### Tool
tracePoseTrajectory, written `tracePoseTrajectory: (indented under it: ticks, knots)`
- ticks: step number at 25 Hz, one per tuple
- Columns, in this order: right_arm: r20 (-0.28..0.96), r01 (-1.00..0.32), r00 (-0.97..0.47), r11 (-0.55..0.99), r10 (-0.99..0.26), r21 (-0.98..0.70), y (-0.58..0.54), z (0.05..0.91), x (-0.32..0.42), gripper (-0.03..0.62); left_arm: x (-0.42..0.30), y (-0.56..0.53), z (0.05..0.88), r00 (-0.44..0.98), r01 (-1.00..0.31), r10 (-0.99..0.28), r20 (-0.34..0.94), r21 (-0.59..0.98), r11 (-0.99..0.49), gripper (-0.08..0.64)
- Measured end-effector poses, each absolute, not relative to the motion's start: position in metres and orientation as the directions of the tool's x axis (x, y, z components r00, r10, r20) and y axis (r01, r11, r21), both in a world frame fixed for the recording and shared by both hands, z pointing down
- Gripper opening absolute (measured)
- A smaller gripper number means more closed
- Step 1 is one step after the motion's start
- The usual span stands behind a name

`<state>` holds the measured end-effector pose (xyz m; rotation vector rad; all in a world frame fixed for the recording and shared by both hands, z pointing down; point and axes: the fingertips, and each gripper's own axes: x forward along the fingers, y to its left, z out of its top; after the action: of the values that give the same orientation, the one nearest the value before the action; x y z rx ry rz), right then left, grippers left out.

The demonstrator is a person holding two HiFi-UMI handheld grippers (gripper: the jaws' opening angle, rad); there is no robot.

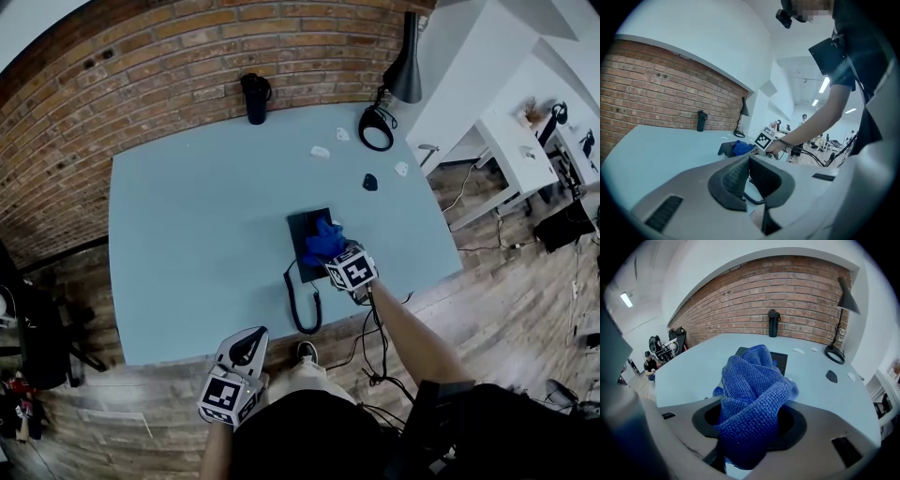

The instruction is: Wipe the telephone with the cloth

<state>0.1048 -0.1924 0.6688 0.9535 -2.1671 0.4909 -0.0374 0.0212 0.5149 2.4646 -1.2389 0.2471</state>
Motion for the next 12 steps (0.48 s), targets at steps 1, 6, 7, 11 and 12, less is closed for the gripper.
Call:
tracePoseTrajectory:
  ticks: [1,6,7,11,12]
  knots:
    - [0.734,-0.754,-0.479,0.653,-0.481,-0.064,-0.187,0.671,0.106,0.227,-0.036,0.022,0.515,0.599,-0.8,-0.736,0.314,0.247,-0.546,0.0]
    - [0.745,-0.772,-0.483,0.626,-0.461,-0.113,-0.159,0.687,0.109,0.227,-0.032,0.025,0.518,0.613,-0.79,-0.728,0.309,0.243,-0.563,0.0]
    - [0.752,-0.772,-0.48,0.625,-0.451,-0.117,-0.151,0.691,0.109,0.227,-0.031,0.025,0.516,0.614,-0.789,-0.73,0.301,0.24,-0.565,0.0]
    - [0.834,-0.682,-0.443,0.727,-0.33,-0.075,-0.113,0.71,0.106,0.227,-0.028,0.021,0.507,0.635,-0.773,-0.718,0.286,0.238,-0.588,0.0]
    - [0.864,-0.636,-0.431,0.767,-0.259,-0.087,-0.101,0.715,0.104,0.227,-0.028,0.02,0.506,0.643,-0.766,-0.711,0.284,0.234,-0.599,0.0]
